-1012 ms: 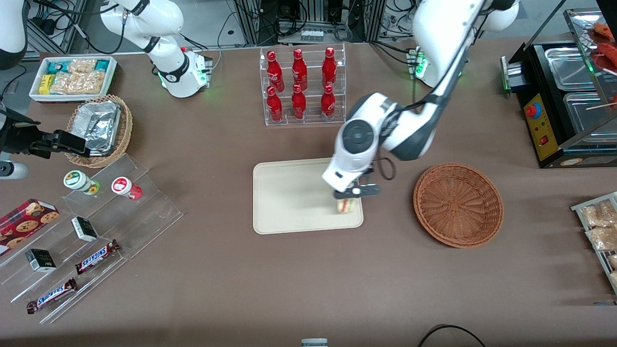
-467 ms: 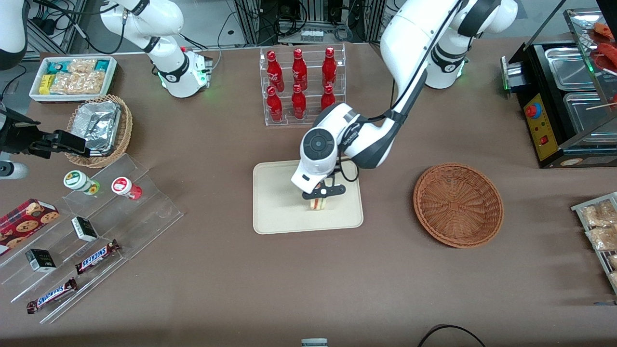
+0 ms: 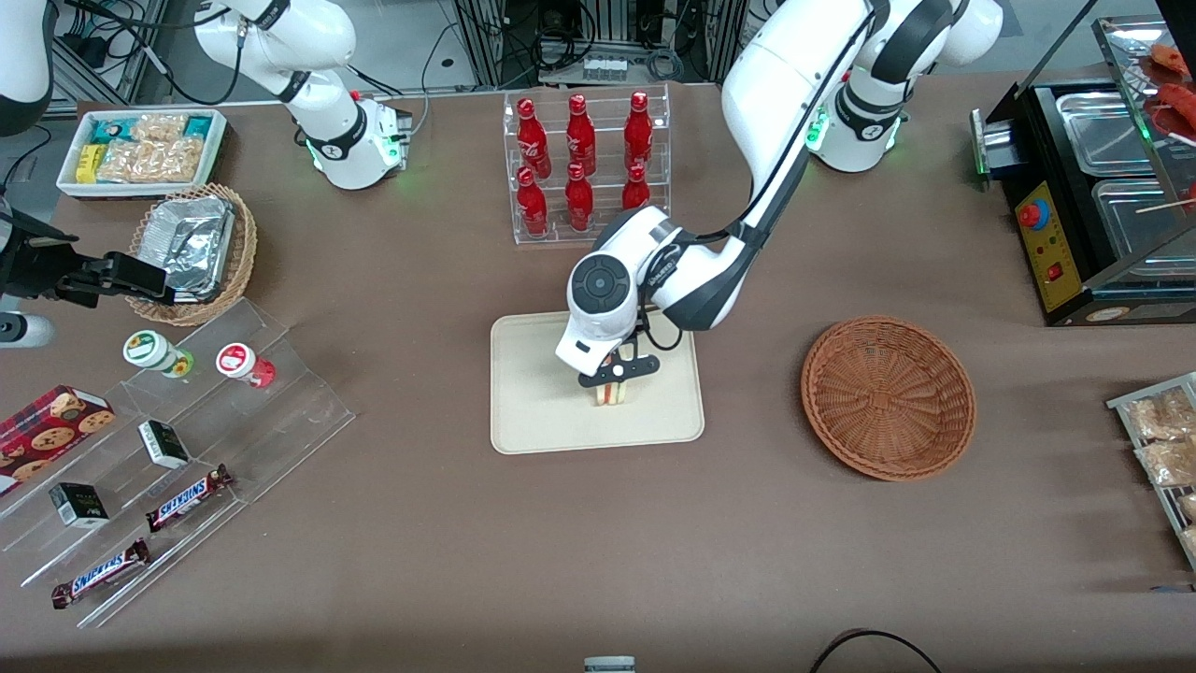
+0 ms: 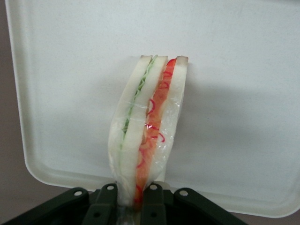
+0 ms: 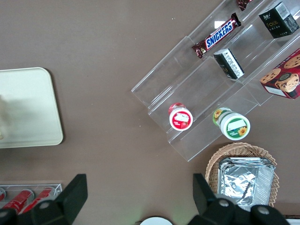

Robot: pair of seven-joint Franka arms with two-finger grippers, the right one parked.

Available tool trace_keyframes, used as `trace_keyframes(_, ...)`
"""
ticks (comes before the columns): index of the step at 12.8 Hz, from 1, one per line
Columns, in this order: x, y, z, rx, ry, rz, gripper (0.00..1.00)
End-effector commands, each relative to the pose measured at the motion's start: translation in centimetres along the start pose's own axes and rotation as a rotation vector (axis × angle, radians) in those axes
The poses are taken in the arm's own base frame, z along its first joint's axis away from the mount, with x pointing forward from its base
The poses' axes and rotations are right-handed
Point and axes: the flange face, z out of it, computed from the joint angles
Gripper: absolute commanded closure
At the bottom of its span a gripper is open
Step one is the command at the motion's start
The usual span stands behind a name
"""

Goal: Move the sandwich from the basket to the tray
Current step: 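Lower the sandwich onto the tray and open the left gripper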

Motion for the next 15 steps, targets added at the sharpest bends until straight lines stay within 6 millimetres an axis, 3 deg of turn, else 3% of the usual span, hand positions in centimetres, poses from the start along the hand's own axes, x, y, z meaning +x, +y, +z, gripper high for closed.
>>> trace_keyframes(1,-0.5,1.2,0.5,0.013,0.025,-0.004,1.0)
trace_keyframes(8,-0.3,1.3,1.2,0.031,0.042,-0.04,1.0)
trace_keyframes(9,-0.2,1.3,1.3,0.031,0.053,-0.036,0.66)
trace_keyframes(10,-0.1,1.3,1.6,0.033,0.053,-0.034,0.1)
trace_keyframes(11,-0.1,1.3,1.6,0.033,0.053,-0.035,0.0)
trace_keyframes(15,-0.2,1.4,0.9,0.026,0.058,-0.034,0.0)
